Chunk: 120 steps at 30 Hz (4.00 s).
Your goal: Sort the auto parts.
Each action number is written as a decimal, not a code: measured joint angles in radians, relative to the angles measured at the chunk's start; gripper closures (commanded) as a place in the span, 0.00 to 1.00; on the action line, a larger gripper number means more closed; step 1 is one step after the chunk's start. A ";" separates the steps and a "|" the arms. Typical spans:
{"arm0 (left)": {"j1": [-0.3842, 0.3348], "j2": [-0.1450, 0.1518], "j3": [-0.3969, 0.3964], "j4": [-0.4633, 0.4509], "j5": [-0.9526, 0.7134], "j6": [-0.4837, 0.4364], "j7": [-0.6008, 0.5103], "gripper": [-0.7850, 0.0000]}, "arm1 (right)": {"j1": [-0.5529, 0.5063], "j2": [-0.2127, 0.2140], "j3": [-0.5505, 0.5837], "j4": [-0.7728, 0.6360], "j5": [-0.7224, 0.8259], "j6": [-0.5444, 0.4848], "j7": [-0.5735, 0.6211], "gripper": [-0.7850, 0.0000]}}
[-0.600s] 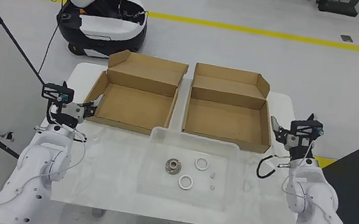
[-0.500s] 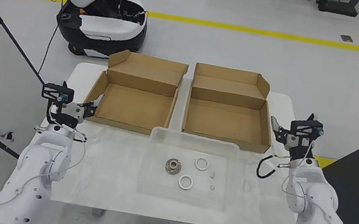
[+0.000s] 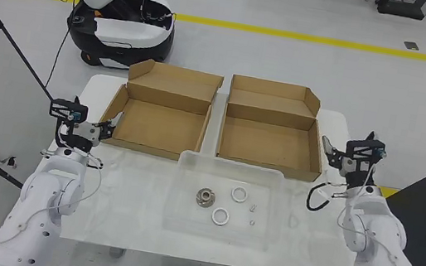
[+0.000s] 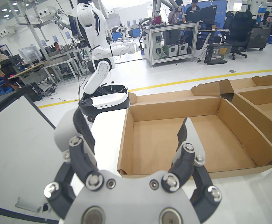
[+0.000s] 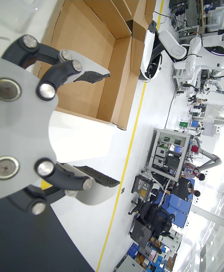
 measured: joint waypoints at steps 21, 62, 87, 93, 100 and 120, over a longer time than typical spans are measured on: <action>0.000 0.000 0.000 0.000 0.000 0.000 0.000 0.00 | 0.050 0.056 0.207 -0.344 0.148 -0.562 0.567 0.00; 0.000 0.000 0.000 0.000 0.000 0.000 0.000 0.00 | 0.696 0.473 -0.509 -0.498 0.878 -0.321 1.379 0.00; 0.000 0.000 0.000 0.000 0.000 0.000 0.000 0.00 | 0.949 0.535 -0.900 -0.335 1.018 -0.271 1.428 0.00; 0.000 0.000 0.000 0.000 0.000 0.000 0.000 0.00 | 0.961 0.510 -0.947 -0.306 1.013 -0.263 1.404 0.00; 0.000 0.000 0.000 0.000 0.000 0.000 0.000 0.00 | 0.973 0.479 -1.008 -0.283 0.994 -0.235 1.400 0.00; 0.000 0.000 0.000 0.000 0.000 0.000 0.000 0.00 | 0.986 0.428 -1.080 -0.233 0.955 -0.203 1.406 0.00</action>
